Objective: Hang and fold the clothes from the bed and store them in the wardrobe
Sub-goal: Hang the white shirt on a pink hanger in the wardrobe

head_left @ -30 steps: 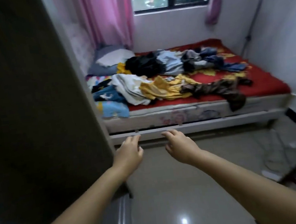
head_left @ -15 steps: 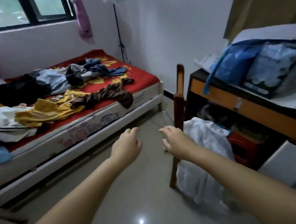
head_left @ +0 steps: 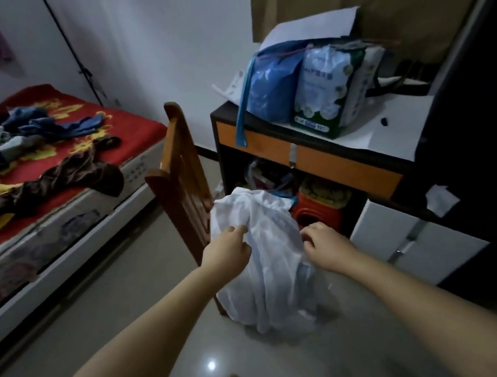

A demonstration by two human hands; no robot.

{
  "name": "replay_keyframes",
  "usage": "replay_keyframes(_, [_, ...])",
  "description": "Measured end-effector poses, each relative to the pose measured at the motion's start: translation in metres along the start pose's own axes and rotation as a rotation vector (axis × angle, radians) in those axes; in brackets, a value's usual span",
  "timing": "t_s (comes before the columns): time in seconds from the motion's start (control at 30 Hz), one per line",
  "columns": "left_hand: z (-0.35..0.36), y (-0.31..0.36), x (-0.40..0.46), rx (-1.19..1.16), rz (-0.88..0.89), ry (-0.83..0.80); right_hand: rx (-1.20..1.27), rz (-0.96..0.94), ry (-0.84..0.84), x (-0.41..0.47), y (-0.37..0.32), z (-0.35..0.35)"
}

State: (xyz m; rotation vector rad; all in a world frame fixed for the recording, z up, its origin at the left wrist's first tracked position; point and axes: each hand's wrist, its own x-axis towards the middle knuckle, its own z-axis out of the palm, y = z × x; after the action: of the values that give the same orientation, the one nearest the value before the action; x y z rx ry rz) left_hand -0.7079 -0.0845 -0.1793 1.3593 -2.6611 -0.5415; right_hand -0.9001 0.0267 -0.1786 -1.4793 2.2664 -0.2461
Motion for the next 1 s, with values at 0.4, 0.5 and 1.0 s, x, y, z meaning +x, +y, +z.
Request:
replay_keyframes(0.4, [0.058,-0.008,0.185,-0.096,-0.045,-0.226,0.037,0.189,-0.102,0.149,0.05,-0.004])
replay_keyframes(0.5, [0.064,-0.018,0.237,-0.101,-0.079,-0.297,0.043,0.22,-0.131,0.198,0.055,-0.004])
replay_keyframes(1.0, [0.228,-0.085,0.449,0.028,-0.129,-0.43,0.07,0.235,-0.255,0.461,0.126,0.129])
